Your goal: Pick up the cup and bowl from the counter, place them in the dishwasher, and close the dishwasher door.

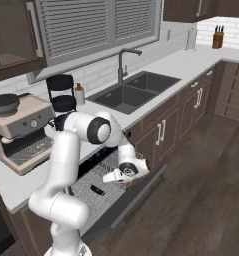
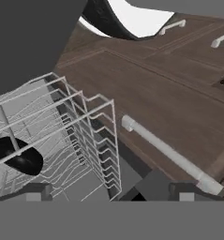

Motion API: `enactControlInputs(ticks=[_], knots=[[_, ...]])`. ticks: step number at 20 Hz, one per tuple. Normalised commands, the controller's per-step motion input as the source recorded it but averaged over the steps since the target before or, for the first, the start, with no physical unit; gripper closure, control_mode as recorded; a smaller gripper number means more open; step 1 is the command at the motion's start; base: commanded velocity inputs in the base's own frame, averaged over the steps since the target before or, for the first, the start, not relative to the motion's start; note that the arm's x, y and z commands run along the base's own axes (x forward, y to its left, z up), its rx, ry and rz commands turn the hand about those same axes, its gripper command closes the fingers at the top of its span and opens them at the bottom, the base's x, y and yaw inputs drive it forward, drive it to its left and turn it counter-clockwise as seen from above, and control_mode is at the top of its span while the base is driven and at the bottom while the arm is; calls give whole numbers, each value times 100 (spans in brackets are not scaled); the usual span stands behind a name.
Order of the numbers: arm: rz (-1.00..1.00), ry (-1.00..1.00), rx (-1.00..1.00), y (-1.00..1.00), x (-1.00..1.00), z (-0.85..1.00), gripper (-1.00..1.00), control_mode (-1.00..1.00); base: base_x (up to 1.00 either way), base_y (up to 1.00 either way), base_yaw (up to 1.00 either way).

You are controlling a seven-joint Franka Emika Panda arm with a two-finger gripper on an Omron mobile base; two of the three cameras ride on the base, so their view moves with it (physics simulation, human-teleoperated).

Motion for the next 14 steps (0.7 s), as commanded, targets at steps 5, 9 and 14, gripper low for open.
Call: enactControlInputs(ticks=[5, 9, 14], knots=[[0, -7, 0, -85, -53, 88, -100, -100, 0, 0, 0], [10, -30, 0, -89, -18, 56, -100, -100, 0, 0, 0], [19, -39, 0, -99, -23, 5, -100, -100, 0, 0, 0]])
